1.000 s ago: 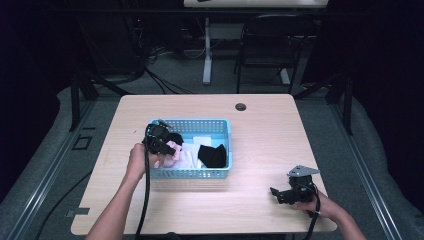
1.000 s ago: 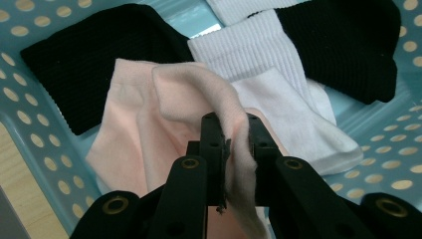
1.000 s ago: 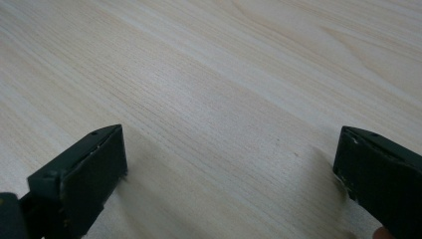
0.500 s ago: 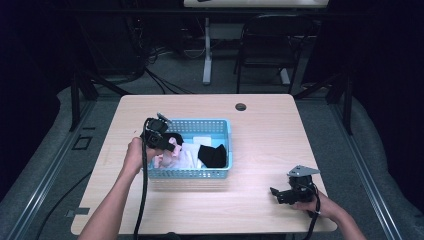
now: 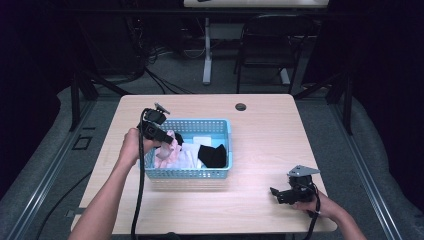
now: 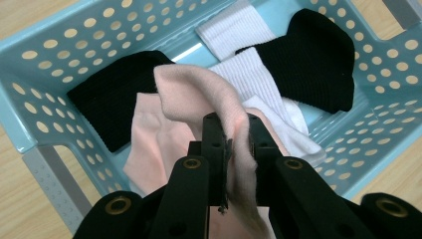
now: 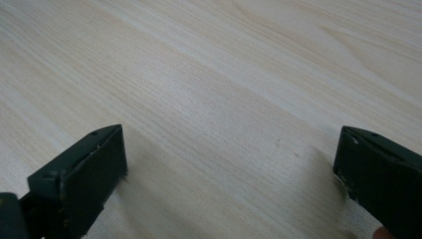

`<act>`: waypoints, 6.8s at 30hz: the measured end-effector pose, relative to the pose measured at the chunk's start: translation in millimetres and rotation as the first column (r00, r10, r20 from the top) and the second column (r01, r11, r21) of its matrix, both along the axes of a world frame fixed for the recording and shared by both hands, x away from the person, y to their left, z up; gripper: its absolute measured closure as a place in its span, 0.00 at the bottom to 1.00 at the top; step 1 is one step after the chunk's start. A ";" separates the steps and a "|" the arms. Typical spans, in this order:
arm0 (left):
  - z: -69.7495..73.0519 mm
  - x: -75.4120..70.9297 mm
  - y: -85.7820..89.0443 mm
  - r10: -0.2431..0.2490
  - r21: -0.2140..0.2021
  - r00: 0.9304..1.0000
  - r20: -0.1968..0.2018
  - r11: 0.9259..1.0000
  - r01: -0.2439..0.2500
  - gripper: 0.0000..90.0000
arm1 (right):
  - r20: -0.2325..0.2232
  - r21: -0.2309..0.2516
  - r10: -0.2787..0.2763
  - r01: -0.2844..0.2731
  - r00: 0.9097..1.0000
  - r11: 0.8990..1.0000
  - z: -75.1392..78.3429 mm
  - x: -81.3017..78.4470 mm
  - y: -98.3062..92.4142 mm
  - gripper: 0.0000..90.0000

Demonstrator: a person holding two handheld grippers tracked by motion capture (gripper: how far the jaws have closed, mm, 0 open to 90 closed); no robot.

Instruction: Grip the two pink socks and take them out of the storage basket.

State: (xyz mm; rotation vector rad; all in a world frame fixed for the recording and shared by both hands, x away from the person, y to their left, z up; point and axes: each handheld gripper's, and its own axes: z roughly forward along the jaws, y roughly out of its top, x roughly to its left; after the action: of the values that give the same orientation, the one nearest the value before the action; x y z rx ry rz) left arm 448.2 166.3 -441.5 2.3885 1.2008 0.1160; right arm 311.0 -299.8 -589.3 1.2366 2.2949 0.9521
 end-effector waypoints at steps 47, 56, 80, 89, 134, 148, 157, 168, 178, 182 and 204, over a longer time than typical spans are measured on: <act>69.3 -4.9 104.3 0.167 0.046 0.985 0.041 0.985 -0.169 0.92 | 0.000 0.001 0.000 0.000 1.000 1.000 -0.1 0.0 0.0 0.00; 54.7 -8.8 126.7 0.217 0.064 0.976 0.023 0.974 -0.218 0.91 | 0.000 0.000 0.000 0.000 1.000 1.000 0.0 0.0 0.0 0.00; -57.6 4.5 160.6 0.348 0.092 0.934 -0.083 0.936 -0.340 0.91 | -0.001 0.003 0.003 -0.003 1.000 1.000 0.0 0.0 0.0 0.00; -78.8 15.8 159.1 0.385 0.105 0.915 -0.118 0.921 -0.374 0.88 | 0.000 0.001 0.000 0.000 1.000 1.000 -0.1 0.0 0.0 0.00; -37.2 -6.3 4.2 0.023 0.061 0.998 0.051 0.998 -0.026 0.14 | 0.000 0.000 0.000 0.000 1.000 1.000 -0.1 0.2 0.0 0.00; -71.9 -0.3 7.8 0.052 0.096 0.998 -0.037 0.994 -0.048 0.32 | -0.001 0.006 0.002 -0.002 1.000 1.000 -0.2 0.2 0.1 0.00; -82.5 0.7 9.4 0.064 0.123 0.995 -0.071 0.991 -0.055 0.50 | -0.001 0.006 0.002 -0.002 1.000 1.000 -0.2 0.2 0.1 0.00; -87.2 0.5 5.2 0.061 0.155 0.994 -0.088 0.987 -0.047 0.77 | 0.000 0.002 0.001 -0.001 1.000 1.000 -0.1 0.2 0.0 0.00; -78.3 -3.4 5.9 0.036 0.143 0.997 -0.071 0.989 -0.025 0.93 | 0.000 0.005 0.002 -0.002 1.000 1.000 -0.2 0.2 0.1 0.00; -65.5 -4.3 8.4 0.032 0.114 0.998 -0.049 0.993 -0.027 0.93 | 0.001 0.008 0.001 -0.001 1.000 1.000 -0.3 0.2 0.3 0.00; -7.7 -3.3 8.3 -0.005 0.060 0.999 0.054 0.998 0.002 0.93 | 0.001 0.008 0.002 -0.002 1.000 1.000 -0.3 0.1 0.3 0.00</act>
State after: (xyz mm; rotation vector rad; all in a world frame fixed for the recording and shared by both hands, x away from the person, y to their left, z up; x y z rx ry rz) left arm 444.9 174.6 -449.3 2.4229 1.1844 0.2173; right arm 311.2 -299.5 -589.6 1.2374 2.2940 0.9639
